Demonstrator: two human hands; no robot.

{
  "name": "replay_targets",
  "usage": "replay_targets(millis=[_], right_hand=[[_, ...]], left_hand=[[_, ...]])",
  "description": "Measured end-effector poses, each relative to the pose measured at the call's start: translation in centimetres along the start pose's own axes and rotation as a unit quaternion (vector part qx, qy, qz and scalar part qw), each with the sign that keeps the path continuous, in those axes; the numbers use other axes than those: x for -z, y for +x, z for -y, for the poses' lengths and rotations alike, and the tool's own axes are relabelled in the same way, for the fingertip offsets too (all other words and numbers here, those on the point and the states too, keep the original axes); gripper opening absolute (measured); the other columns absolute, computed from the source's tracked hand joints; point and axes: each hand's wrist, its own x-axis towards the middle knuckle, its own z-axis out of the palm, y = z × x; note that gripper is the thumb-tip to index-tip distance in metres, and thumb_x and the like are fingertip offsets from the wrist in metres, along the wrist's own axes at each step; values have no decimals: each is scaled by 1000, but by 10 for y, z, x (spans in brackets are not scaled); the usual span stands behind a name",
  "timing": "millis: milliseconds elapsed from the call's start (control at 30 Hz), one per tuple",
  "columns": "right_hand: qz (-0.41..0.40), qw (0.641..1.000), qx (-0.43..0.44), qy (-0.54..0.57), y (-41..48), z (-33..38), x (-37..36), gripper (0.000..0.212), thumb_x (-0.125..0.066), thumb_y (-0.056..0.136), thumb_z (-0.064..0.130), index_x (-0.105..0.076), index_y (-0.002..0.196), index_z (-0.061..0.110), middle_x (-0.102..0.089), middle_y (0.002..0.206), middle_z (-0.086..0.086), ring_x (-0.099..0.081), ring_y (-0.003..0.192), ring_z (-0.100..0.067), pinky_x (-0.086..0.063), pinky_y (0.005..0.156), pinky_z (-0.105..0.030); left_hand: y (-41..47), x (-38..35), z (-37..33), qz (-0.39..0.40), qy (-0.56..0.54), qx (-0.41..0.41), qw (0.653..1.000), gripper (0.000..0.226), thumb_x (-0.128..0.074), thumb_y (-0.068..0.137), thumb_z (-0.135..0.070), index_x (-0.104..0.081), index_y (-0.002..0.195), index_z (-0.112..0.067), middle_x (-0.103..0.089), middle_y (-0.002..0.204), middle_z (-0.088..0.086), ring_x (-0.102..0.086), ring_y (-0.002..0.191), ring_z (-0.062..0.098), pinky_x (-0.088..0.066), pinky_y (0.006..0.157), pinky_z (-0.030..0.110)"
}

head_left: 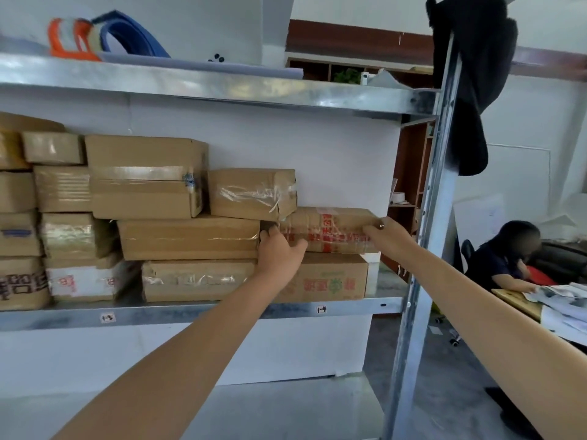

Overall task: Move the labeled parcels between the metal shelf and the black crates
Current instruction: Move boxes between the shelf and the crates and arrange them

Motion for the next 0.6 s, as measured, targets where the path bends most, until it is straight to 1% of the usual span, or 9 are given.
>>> replay_targets(millis=[33,133,300,367,467,500,533,567,600], right_hand=[[0,1000,-3,23,3,0,-1,44,-52,99,31,-50,132,2,-65,104,-9,-60,86,-19,-49,71,-34],[-5,998,-13,55,10,-3,-1,46,-53,98,37,-54,127,1,-64,93,-7,-58,76,-16,-44,60,-30],[0,998,-23,60,16,-6,-2,58,-55,99,38,-38,139,-1,-59,99,-3,-57,81,-14,-45,63,-28],[18,999,-14,46,18,-5,-4,62,-57,99,38,-34,141,-1,-56,94,1,-55,79,-10,-42,58,-24],[40,999,-2,19,18,-1,-10,65,-60,97,39,-33,142,0,-59,119,-9,-57,92,-16,-41,58,-23],[41,999,0,13,15,2,-12,67,-61,97,40,-33,142,0,-56,127,-13,-57,96,-18,-44,61,-25],[31,999,7,-6,13,4,-13,69,-61,96,41,-32,143,0,-51,133,-16,-57,103,-22,-50,70,-29],[6,999,24,-44,11,6,-15,71,-59,96,42,-30,146,0,-45,140,-19,-54,116,-30,-52,86,-37],[-25,995,50,-86,8,10,-17,74,-57,97,43,-27,148,0,-39,145,-22,-45,128,-36,-44,100,-45]], left_hand=[[0,-1,-1,-2,-8,3,1000,69,-58,94,-33,-28,149,-3,-31,150,15,-36,136,31,-35,108,42],[1,-3,-3,-6,-31,13,999,61,-59,92,-33,-38,143,-6,-34,146,13,-38,134,30,-37,109,42],[1,-1,-1,8,-54,26,998,50,-56,91,-32,-50,134,-7,-51,133,11,-51,119,27,-44,100,40],[1,3,3,8,-67,39,997,49,-55,93,-32,-49,133,-3,-58,119,5,-56,105,22,-47,86,35],[0,10,8,2,-70,42,997,32,-53,96,-31,-53,114,-4,-56,96,0,-53,84,14,-39,69,30],[-1,13,11,4,-67,42,997,24,-53,96,-30,-54,105,-8,-55,90,-2,-51,81,13,-39,67,30],[-3,15,13,6,-65,37,997,15,-53,96,-29,-51,95,-14,-53,85,-4,-50,78,11,-39,66,29],[-7,18,16,7,-66,30,997,11,-53,96,-28,-49,88,-21,-52,84,-7,-49,75,7,-39,65,26],[-10,22,20,1,-74,20,997,12,-54,96,-26,-49,85,-25,-53,86,-10,-48,73,4,-37,64,23]])
